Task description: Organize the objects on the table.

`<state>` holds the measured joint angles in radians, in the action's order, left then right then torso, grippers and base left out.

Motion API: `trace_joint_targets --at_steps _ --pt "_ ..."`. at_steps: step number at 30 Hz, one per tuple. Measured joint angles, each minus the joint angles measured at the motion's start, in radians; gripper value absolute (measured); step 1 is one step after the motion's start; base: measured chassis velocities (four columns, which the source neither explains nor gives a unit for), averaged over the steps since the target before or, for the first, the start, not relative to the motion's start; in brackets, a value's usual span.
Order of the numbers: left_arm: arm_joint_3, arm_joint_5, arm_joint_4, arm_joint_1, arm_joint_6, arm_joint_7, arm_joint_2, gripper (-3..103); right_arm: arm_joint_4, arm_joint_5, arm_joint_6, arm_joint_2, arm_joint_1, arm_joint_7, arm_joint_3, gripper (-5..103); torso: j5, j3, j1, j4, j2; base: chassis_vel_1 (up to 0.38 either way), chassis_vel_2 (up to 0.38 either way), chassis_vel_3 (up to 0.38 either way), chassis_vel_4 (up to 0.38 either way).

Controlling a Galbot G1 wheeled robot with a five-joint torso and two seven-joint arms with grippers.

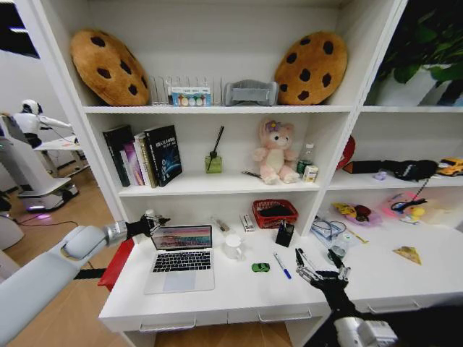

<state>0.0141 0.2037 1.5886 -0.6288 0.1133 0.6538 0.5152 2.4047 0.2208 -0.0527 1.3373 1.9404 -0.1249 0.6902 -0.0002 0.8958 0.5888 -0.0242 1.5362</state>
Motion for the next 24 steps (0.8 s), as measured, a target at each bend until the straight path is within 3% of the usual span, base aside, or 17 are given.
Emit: trace_joint_targets --at_steps 5,13,15,16,20,24 --pt "-0.135 -0.076 -0.074 0.169 0.058 0.088 0.003 0 -0.003 0.004 0.000 0.000 0.001 -0.004 0.003 100 0.0002 0.000 0.000 0.0005 0.000 0.000 0.000 0.000 0.000" --pt "-0.311 -0.123 -0.144 0.373 0.115 0.211 0.035 0 -0.007 0.009 -0.001 0.004 0.003 -0.018 0.008 100 0.0005 0.000 0.000 0.0001 0.000 0.000 0.000 0.000 0.000" --pt "-0.377 -0.174 -0.181 0.457 0.159 0.276 0.057 0 -0.007 0.020 -0.001 0.008 0.005 -0.022 0.008 100 0.0002 0.000 0.000 0.0002 0.000 0.000 0.000 0.000 0.000" --pt "-0.377 -0.174 -0.181 0.457 0.159 0.276 0.057 0 -0.007 0.020 -0.001 0.008 0.005 -0.022 0.008 100 0.0002 0.000 0.000 0.0002 0.000 0.000 0.000 0.000 0.000" --pt "-0.428 -0.220 -0.246 0.538 0.209 0.368 0.104 0 -0.010 0.023 -0.001 0.015 0.004 -0.023 0.007 100 0.0001 0.000 0.000 0.0001 0.000 0.000 0.000 0.000 0.000" --pt "-0.453 -0.230 -0.282 0.583 0.238 0.407 0.130 0 -0.014 0.024 -0.006 0.015 0.003 -0.023 0.013 100 0.0001 0.000 0.000 0.0003 0.000 0.000 0.000 0.000 0.000"
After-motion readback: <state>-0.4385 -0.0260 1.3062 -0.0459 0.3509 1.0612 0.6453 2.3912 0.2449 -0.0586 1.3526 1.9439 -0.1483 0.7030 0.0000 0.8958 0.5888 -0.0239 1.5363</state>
